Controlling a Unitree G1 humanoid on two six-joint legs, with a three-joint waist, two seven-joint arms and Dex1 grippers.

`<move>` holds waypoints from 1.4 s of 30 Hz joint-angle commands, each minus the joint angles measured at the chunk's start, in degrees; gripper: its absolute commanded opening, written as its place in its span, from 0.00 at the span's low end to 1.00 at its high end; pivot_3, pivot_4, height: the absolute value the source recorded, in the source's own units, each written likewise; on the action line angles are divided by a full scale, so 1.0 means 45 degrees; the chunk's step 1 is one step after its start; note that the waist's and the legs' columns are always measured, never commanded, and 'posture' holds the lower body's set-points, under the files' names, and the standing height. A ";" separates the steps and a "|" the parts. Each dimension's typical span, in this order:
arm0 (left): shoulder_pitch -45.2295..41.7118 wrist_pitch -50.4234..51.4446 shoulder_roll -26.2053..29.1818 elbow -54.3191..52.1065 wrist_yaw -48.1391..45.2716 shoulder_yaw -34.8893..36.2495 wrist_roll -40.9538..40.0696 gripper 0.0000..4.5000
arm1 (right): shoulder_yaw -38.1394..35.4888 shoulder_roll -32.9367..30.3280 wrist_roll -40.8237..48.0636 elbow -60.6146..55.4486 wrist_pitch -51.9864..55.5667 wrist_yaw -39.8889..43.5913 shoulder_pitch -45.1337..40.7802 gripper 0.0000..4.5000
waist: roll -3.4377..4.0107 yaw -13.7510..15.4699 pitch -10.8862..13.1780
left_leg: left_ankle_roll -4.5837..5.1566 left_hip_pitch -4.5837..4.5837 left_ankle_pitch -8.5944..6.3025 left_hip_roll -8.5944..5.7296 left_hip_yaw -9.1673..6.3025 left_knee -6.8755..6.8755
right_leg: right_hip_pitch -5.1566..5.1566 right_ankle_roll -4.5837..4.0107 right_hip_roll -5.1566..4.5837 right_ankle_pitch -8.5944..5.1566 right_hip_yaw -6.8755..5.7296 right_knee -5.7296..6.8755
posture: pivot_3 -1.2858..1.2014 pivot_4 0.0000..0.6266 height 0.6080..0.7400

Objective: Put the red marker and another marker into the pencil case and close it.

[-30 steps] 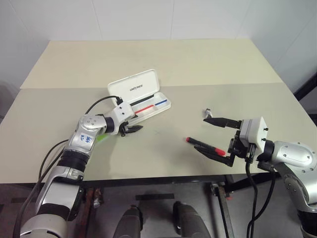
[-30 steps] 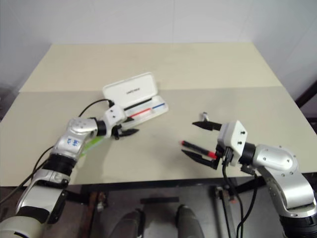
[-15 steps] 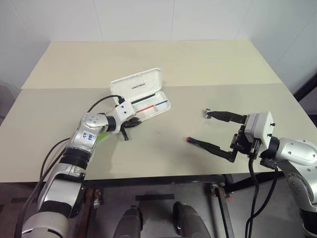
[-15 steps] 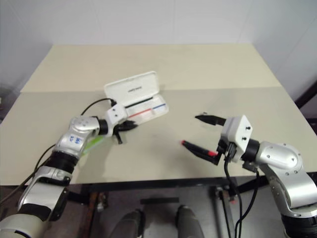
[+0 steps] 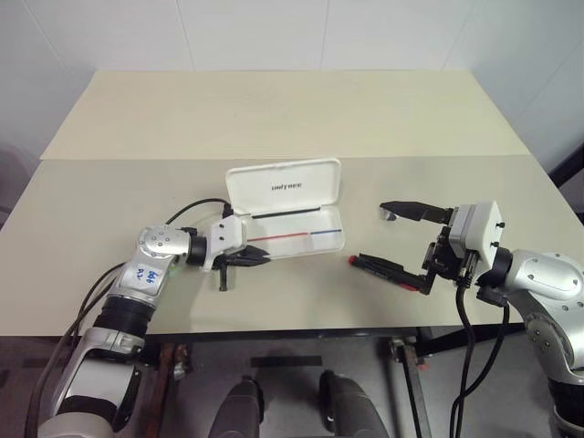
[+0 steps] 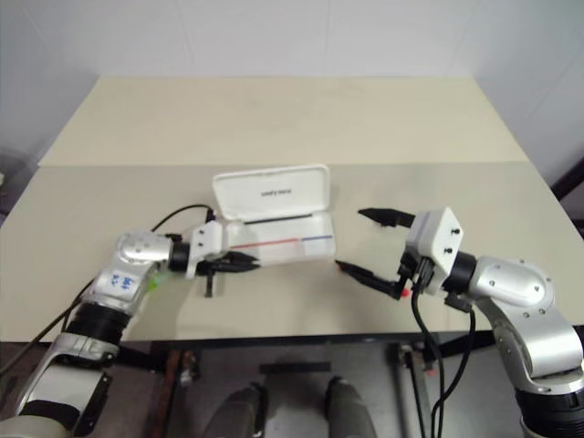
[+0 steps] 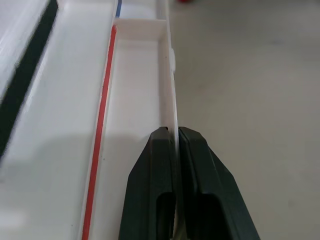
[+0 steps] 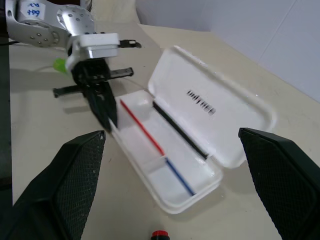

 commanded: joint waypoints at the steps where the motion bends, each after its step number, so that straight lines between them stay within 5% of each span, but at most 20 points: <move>1: 0.0327 0.0158 0.0514 -0.0582 -0.0427 0.0165 -0.0227 0.00 | 0.0023 0.0158 -0.0053 -0.0249 -0.0263 -0.0112 -0.0075 1.00 | 0.0000 -0.0035 0.0000 | -0.0001 0.0006 0.0000 0.0002 0.0001 0.0002 | 0.0000 -0.0002 0.0004 -0.0001 0.0001 0.0012 | 0.52 0.24 1.00; 17: 0.0063 -0.0384 0.0374 0.0135 -0.1582 0.0014 -0.0552 0.00 | 0.0244 0.0389 -0.0117 -0.0273 -0.0239 -0.0362 -0.0178 1.00 | 0.0000 0.0004 0.0000 | -0.0003 0.0017 0.0003 0.0004 -0.0003 0.0026 | 0.0001 -0.0017 0.0012 -0.0009 0.0001 0.0064 | 0.52 0.24 1.00; 31: 0.1454 0.0480 0.0302 -0.2099 -0.2647 0.0107 -0.1833 0.99 | 0.0529 0.0569 -0.0175 -0.0123 -0.0196 -0.0409 -0.0358 1.00 | 0.0000 0.0001 0.0000 | -0.0003 0.0019 0.0004 0.0010 -0.0005 0.0031 | 0.0001 -0.0020 0.0014 -0.0010 0.0002 0.0075 | 0.52 0.24 1.00; 42: 0.1567 -0.0799 0.0283 -0.1939 -0.2025 0.0326 -0.1627 0.99 | 0.0469 0.0550 -0.0094 0.0103 -0.0077 -0.0343 -0.0276 1.00 | 0.0000 -0.0002 0.0000 | -0.0003 0.0018 0.0004 0.0007 -0.0006 0.0043 | 0.0002 -0.0021 0.0011 -0.0011 0.0002 0.0077 | 0.52 0.24 1.00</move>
